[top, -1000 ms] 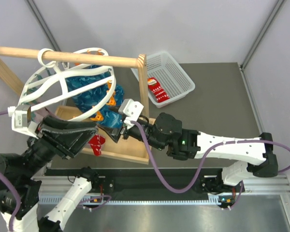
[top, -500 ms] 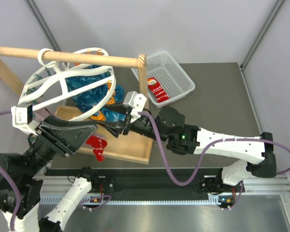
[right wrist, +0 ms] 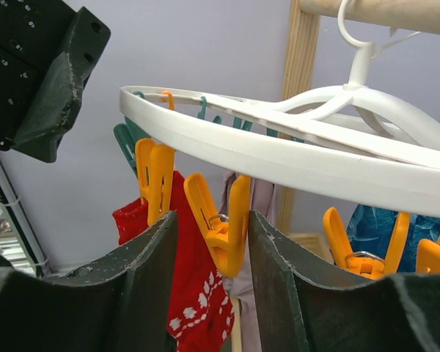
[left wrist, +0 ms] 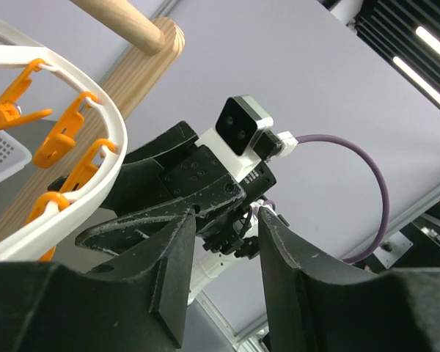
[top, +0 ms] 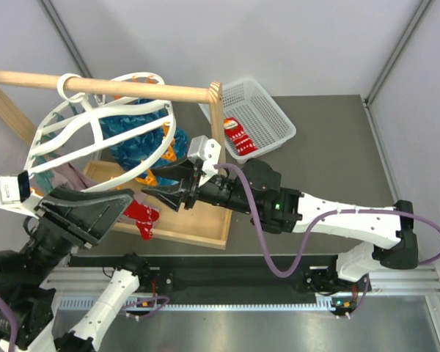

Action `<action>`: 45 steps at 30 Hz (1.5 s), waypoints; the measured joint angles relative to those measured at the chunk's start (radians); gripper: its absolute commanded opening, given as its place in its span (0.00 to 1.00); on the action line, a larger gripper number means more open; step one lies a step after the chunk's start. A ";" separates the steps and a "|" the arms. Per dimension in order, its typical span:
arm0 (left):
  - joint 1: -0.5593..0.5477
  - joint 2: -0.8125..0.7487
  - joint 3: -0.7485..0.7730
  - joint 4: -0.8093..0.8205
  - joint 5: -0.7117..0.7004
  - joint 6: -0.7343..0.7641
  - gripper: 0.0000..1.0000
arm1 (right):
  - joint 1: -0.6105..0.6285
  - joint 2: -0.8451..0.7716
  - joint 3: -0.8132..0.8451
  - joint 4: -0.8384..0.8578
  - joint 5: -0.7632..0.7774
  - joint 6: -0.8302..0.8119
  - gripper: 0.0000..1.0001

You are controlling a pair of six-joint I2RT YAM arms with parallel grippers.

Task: Clip the socks to the hanger
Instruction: Open the clamp at the hanger.

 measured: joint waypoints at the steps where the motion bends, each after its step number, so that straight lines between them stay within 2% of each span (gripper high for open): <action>1: 0.002 0.000 0.017 -0.023 -0.014 -0.002 0.43 | -0.002 0.001 0.000 0.000 -0.003 0.009 0.43; 8: 0.012 0.006 0.037 -0.135 -0.056 -0.031 0.42 | -0.048 0.014 0.000 0.017 -0.043 0.068 0.41; 15: 0.052 0.029 0.039 -0.158 -0.038 -0.045 0.43 | -0.065 0.042 0.000 0.040 -0.072 0.108 0.40; 24: 0.109 0.047 0.040 -0.174 0.006 -0.045 0.43 | -0.068 0.049 -0.001 0.048 -0.078 0.137 0.24; 28: 0.134 0.055 0.081 -0.217 -0.004 -0.023 0.40 | -0.069 0.048 -0.002 0.056 -0.083 0.152 0.13; 33: 0.226 0.103 0.239 -0.328 -0.023 0.060 0.40 | -0.069 0.048 -0.002 0.058 -0.089 0.187 0.04; 35: 0.290 0.132 0.315 -0.365 0.010 0.104 0.40 | -0.070 0.048 -0.002 0.055 -0.093 0.200 0.00; 39: 0.433 0.180 0.404 -0.442 0.103 0.188 0.41 | -0.070 0.048 0.002 0.044 -0.093 0.220 0.00; 45: 0.460 0.213 0.430 -0.542 0.100 0.280 0.43 | -0.070 0.048 0.002 0.033 -0.075 0.254 0.00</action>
